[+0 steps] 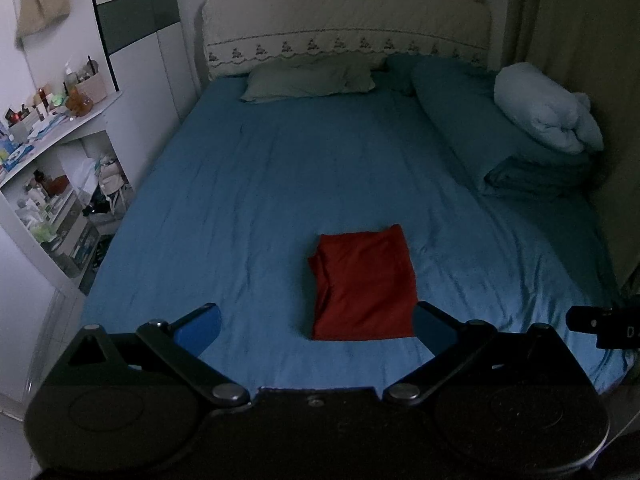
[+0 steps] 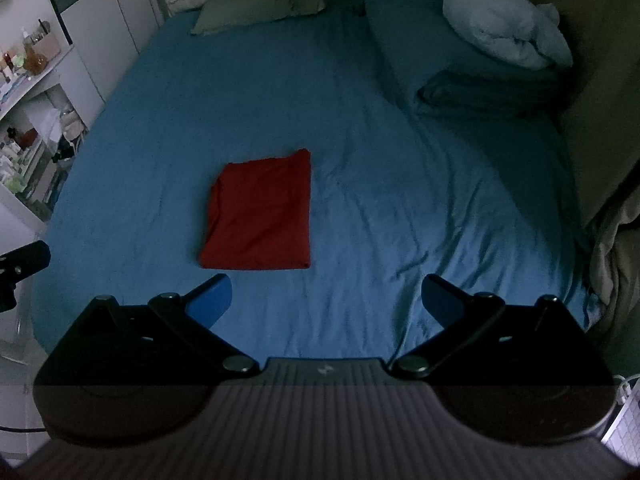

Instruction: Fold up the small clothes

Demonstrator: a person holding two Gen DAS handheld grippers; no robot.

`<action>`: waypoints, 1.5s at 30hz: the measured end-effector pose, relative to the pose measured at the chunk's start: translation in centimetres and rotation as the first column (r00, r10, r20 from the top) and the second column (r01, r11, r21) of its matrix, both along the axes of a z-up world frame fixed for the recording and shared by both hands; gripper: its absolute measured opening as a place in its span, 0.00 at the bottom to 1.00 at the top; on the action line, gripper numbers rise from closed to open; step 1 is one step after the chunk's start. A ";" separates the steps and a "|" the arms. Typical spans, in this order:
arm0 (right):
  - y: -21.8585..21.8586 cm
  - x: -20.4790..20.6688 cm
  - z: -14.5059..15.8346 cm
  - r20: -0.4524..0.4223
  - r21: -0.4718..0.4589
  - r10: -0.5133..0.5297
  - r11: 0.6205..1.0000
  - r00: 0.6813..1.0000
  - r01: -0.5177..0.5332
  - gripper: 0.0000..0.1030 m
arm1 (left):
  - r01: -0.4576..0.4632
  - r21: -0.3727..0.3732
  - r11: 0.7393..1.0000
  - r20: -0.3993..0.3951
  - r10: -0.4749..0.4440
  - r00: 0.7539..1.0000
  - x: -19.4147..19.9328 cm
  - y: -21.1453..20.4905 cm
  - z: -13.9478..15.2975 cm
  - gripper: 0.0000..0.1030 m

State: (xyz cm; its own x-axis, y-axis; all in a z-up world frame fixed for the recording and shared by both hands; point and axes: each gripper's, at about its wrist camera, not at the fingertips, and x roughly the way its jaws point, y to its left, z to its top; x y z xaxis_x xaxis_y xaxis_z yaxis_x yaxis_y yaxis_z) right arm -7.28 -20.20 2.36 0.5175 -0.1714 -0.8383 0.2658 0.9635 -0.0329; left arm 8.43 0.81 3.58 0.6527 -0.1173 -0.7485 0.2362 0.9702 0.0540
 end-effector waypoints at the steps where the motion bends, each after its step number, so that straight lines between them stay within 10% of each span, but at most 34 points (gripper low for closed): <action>1: 0.0 0.0 0.0 0.002 -0.001 -0.001 1.000 1.000 0.001 1.00 | 0.001 0.000 1.000 0.002 -0.001 1.000 -0.1 0.0 0.0 1.00; 45: 1.2 -0.1 0.5 0.014 -0.009 -0.004 1.000 1.000 0.004 1.00 | -0.009 0.007 1.000 0.023 0.009 1.000 -0.4 0.8 1.0 1.00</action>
State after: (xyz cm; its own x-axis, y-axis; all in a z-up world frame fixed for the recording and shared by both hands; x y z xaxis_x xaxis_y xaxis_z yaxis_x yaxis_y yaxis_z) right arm -7.34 -19.02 2.89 0.5283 -0.1810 -0.8296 0.2698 0.9622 -0.0381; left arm 8.06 1.60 4.60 0.6709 -0.1060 -0.7339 0.2257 0.9720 0.0659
